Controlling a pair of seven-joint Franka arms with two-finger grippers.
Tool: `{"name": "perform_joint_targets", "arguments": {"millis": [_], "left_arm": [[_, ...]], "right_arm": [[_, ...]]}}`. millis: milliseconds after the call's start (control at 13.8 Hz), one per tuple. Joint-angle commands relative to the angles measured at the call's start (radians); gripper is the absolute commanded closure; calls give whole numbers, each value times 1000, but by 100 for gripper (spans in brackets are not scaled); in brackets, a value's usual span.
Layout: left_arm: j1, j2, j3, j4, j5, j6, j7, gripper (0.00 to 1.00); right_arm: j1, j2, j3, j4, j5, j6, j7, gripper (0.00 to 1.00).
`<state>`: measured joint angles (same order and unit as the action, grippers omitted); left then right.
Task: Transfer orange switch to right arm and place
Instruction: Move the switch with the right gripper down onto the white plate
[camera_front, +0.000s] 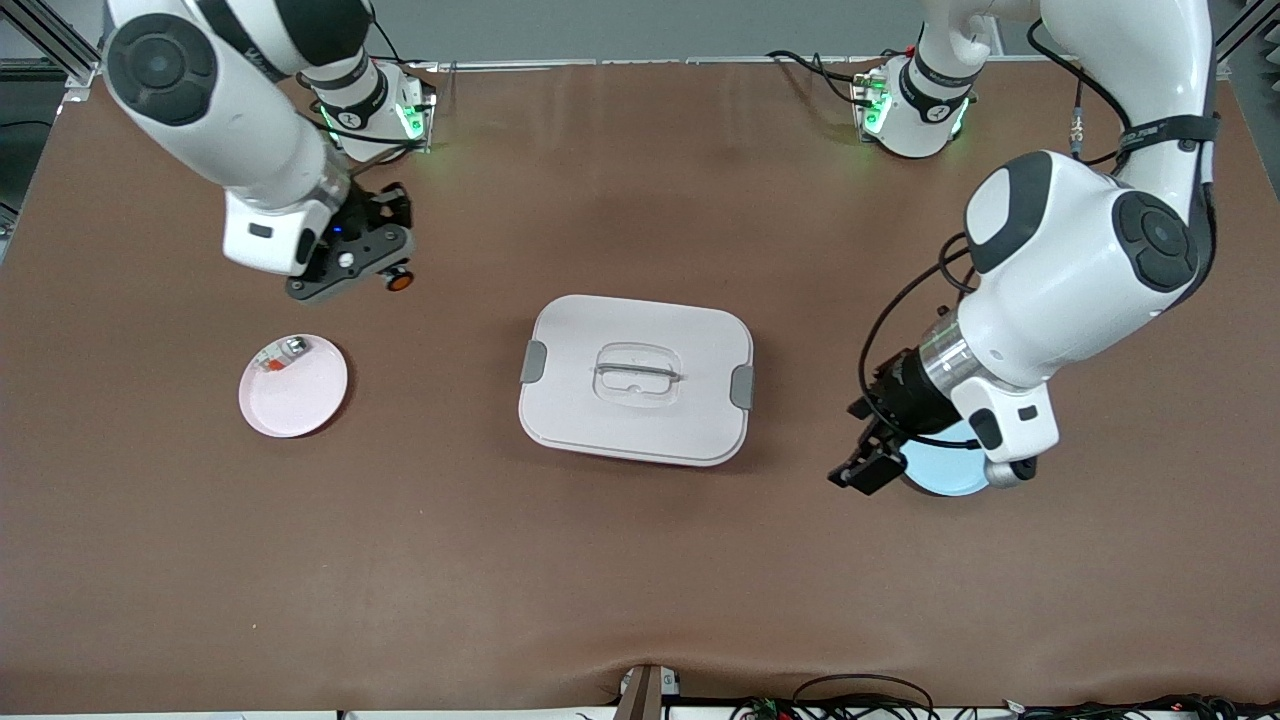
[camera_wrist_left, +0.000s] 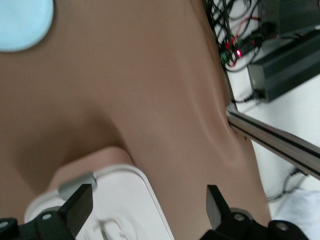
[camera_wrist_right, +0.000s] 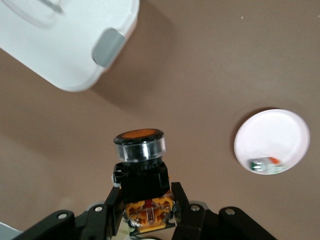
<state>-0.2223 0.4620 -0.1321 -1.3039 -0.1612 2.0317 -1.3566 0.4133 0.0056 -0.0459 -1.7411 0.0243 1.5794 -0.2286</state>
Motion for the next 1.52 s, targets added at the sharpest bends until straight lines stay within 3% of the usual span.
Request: {"name": "perform_joint_targets", "arguments": {"millis": [0, 217, 650, 866, 1444], "left_arm": [[17, -16, -1, -9, 168, -94, 21, 0], [26, -28, -1, -8, 334, -200, 101, 0], [115, -111, -3, -9, 339, -297, 479, 0], [141, -170, -3, -21, 327, -358, 615, 0], [225, -426, 3, -257, 292, -364, 1161, 0]], "right_arm": [[-65, -107, 15, -147, -58, 83, -190, 100], [-142, -170, 15, -305, -86, 247, -418, 100], [-307, -168, 15, -552, -130, 636, -765, 100], [-373, -95, 15, -620, -190, 815, -833, 100], [-490, 200, 15, -621, -193, 1160, -1003, 100]]}}
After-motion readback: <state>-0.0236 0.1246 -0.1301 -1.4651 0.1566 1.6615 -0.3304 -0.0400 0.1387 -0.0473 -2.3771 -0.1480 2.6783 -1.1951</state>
